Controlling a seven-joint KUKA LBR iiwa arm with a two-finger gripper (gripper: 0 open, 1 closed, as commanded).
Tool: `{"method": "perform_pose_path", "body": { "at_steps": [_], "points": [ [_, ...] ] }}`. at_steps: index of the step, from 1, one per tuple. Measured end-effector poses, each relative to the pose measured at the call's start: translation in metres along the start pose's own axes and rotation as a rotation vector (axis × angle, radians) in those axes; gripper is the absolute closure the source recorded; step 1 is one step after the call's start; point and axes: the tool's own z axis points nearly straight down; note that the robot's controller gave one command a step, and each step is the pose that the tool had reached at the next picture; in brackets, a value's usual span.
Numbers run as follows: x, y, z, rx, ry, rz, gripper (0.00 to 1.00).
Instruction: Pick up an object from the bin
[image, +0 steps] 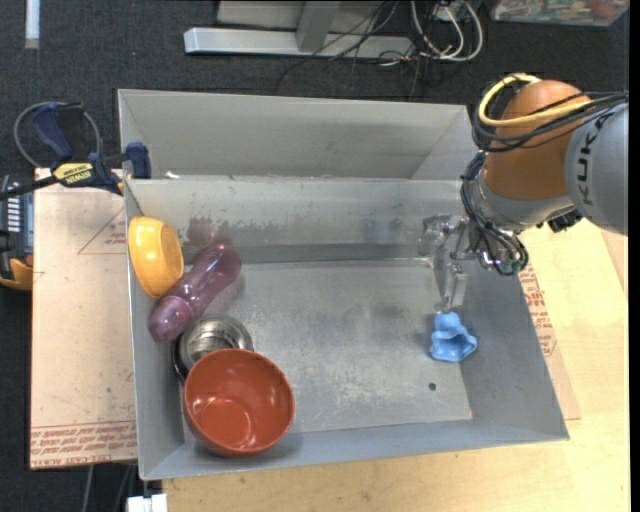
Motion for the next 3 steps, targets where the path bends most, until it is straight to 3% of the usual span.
{"method": "perform_pose_path", "body": {
  "at_steps": [1,2,3],
  "points": [
    [0.0,0.0,0.0,0.0,0.0,0.0,0.0],
    [-0.007,-0.01,0.01,0.0,-0.004,-0.208,0.0],
    [0.008,-0.009,0.028,0.0,-0.004,-0.234,0.0]
  ]
}}
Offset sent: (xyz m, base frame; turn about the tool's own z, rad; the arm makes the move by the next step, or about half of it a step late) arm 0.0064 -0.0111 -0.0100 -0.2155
